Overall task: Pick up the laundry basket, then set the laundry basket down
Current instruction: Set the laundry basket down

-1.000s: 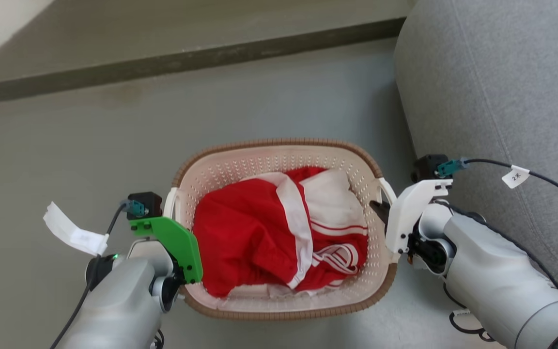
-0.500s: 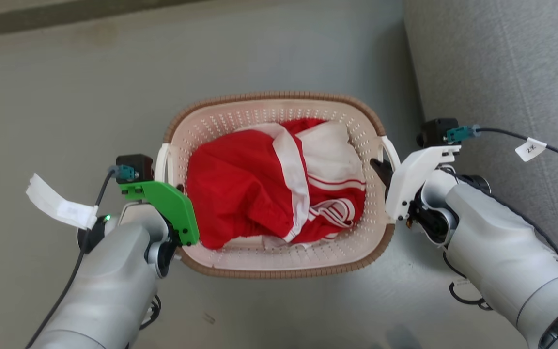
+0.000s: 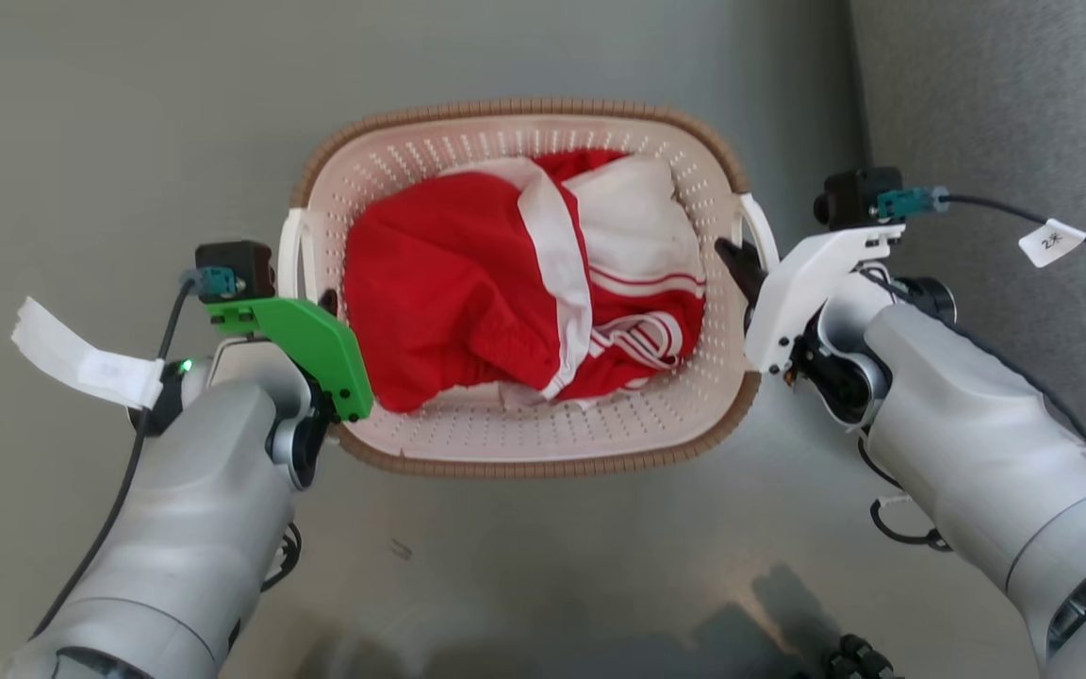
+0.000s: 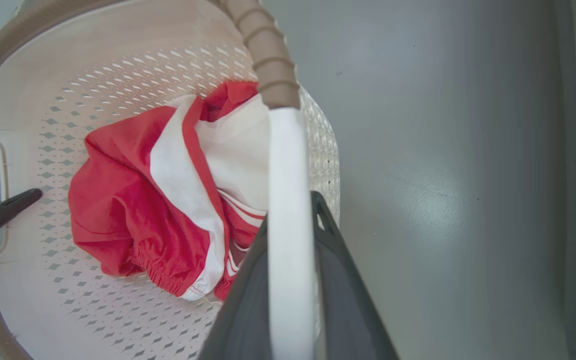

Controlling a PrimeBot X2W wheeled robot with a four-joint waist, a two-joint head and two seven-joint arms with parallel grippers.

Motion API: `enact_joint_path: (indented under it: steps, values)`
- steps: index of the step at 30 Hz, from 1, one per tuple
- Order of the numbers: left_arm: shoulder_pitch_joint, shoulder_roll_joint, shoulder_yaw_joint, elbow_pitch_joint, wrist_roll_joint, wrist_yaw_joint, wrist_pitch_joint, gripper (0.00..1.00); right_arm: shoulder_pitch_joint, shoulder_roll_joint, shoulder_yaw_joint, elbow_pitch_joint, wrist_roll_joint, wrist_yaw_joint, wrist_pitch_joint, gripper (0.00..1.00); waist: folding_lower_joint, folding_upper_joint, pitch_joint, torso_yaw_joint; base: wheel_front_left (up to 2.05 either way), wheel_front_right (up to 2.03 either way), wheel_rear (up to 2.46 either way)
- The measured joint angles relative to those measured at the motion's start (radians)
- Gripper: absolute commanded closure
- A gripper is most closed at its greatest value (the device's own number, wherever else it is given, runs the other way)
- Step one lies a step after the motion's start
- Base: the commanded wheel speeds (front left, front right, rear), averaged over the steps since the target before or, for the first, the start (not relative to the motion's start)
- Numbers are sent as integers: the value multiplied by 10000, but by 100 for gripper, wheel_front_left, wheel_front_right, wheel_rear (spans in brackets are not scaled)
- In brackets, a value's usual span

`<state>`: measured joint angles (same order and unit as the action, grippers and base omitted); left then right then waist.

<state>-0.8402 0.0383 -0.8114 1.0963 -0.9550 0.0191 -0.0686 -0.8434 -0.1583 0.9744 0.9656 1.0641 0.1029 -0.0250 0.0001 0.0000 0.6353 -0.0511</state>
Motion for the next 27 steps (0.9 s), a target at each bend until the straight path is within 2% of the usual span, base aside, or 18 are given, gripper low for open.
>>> enact_joint_path:
  steps: [27]
  values:
    - [-1352, -4, 35, 336, 198, -12, -1022, 100, -1227, -94, 334, -21, -2, 0, -1304, 100, -1, 0, 2464, 301, 0, 0, 0]
